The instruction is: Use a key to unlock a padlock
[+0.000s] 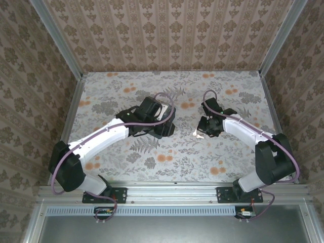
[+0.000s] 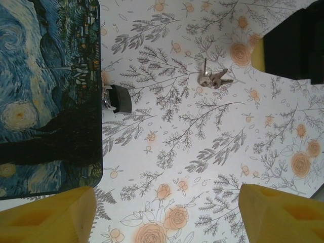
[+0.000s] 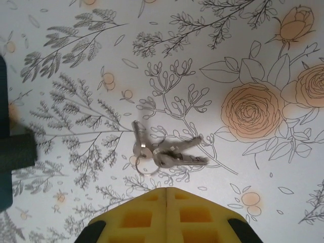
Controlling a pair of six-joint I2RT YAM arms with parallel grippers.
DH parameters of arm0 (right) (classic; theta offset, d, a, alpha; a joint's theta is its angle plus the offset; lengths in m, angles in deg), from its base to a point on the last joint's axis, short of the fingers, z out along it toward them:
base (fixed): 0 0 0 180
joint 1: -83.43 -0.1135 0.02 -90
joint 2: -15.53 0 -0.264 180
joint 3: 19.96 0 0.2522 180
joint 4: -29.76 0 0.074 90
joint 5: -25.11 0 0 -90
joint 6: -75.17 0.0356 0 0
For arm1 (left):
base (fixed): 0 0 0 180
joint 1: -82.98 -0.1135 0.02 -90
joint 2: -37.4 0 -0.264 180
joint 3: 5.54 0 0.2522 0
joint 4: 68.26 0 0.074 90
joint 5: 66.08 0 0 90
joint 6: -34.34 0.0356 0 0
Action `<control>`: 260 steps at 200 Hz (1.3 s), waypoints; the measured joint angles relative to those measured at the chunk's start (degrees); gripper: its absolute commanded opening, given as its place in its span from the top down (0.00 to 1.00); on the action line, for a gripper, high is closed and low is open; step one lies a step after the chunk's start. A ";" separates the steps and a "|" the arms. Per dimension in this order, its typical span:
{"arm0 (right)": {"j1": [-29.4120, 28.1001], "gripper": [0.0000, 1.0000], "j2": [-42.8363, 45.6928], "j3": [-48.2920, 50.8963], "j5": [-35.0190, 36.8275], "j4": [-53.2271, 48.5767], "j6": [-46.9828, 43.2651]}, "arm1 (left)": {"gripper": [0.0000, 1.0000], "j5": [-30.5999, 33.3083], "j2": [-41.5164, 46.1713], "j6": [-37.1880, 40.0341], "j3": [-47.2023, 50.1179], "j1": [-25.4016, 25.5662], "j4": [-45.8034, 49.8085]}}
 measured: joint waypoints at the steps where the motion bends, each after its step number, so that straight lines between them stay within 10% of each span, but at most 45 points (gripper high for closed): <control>1: 0.00 1.00 0.04 0.00 -0.04 0.00 -0.11 | 0.24 0.00 -0.04 0.00 -0.07 0.00 0.00; 25: -0.02 1.00 1.81 0.00 -2.47 0.57 -4.79 | 0.24 -2.03 -0.83 -0.83 -0.81 -0.87 -0.94; 85: -0.46 0.63 1.20 -0.22 -3.28 3.41 -10.05 | 0.25 -5.99 -0.85 -2.21 -1.73 -4.85 -2.19; 260: -3.08 0.76 -19.08 -8.17 1.66 3.63 -10.10 | 0.24 -6.25 -0.85 -2.14 -1.92 -5.60 -1.95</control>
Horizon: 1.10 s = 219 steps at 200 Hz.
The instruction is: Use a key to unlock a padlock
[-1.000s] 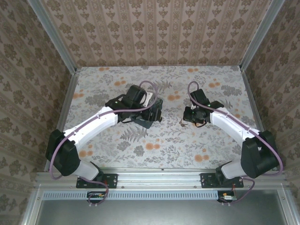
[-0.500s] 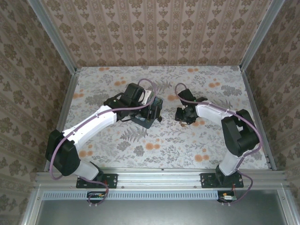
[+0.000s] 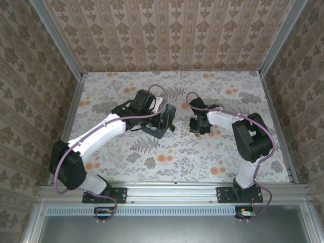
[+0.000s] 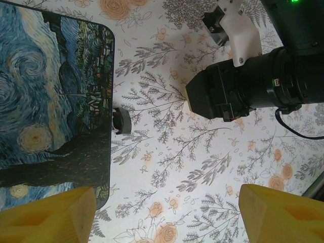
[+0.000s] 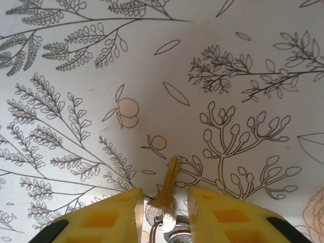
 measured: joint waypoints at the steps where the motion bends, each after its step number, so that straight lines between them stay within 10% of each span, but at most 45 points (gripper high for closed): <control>1: -0.02 0.77 -0.02 0.00 0.07 -0.02 -0.09 | 0.24 0.00 0.00 0.00 0.00 0.00 0.00; 80: -2.93 0.70 -0.83 -0.63 4.79 -1.01 4.46 | 0.24 0.02 0.02 0.00 -0.02 -0.26 1.09; 219: -3.02 1.00 1.88 3.39 6.34 3.26 6.64 | 0.24 0.11 0.11 0.28 -1.07 -0.26 2.10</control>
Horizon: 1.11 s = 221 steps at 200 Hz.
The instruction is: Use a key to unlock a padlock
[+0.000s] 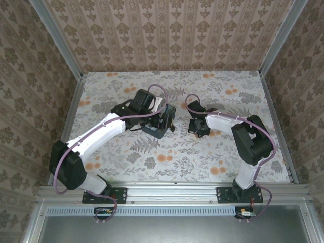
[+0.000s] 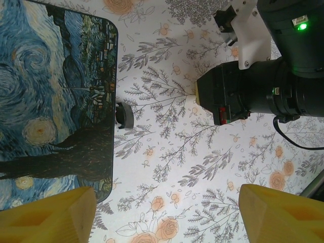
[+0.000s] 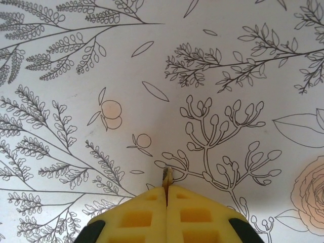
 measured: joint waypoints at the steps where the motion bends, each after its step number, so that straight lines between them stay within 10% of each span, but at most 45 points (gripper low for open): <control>1: 0.00 1.00 0.02 0.04 0.00 0.07 -0.04 | 0.24 0.02 0.00 0.00 -0.04 0.00 0.02; 145: -1.42 1.00 13.05 4.46 -9.84 1.51 -11.52 | 0.26 -0.44 -0.09 -0.15 -0.46 0.55 -0.22; 221: 1.53 1.00 29.92 7.17 -35.21 10.32 -18.93 | 0.49 -22.40 4.07 -6.34 11.47 -9.75 -13.14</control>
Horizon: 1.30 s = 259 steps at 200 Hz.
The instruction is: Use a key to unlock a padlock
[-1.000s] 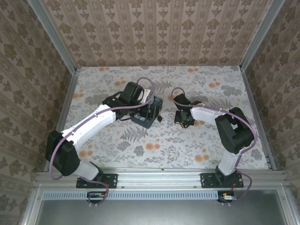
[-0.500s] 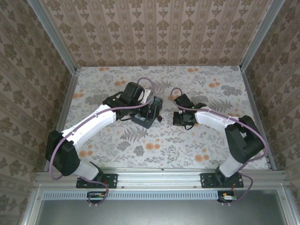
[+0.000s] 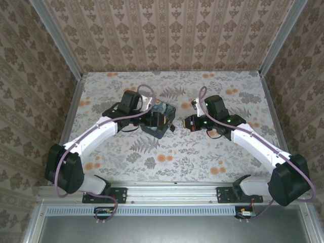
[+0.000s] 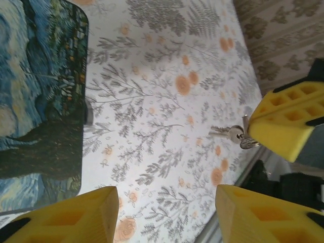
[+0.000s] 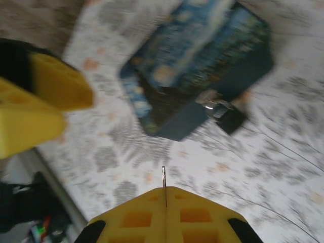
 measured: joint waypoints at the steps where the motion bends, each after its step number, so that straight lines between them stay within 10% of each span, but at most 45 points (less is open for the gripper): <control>1: 0.04 1.00 -0.02 0.00 -0.50 0.31 0.00 | 0.49 -0.20 0.07 0.00 0.13 -0.07 -0.17; 74: 0.55 1.00 -7.04 -0.15 -15.56 8.90 2.12 | 0.59 -11.52 3.72 -8.13 4.61 -0.33 -15.93; 259: 0.55 1.00 -10.78 -1.09 -23.10 20.94 13.25 | 0.72 -14.62 -0.15 -9.92 6.01 -1.81 -22.36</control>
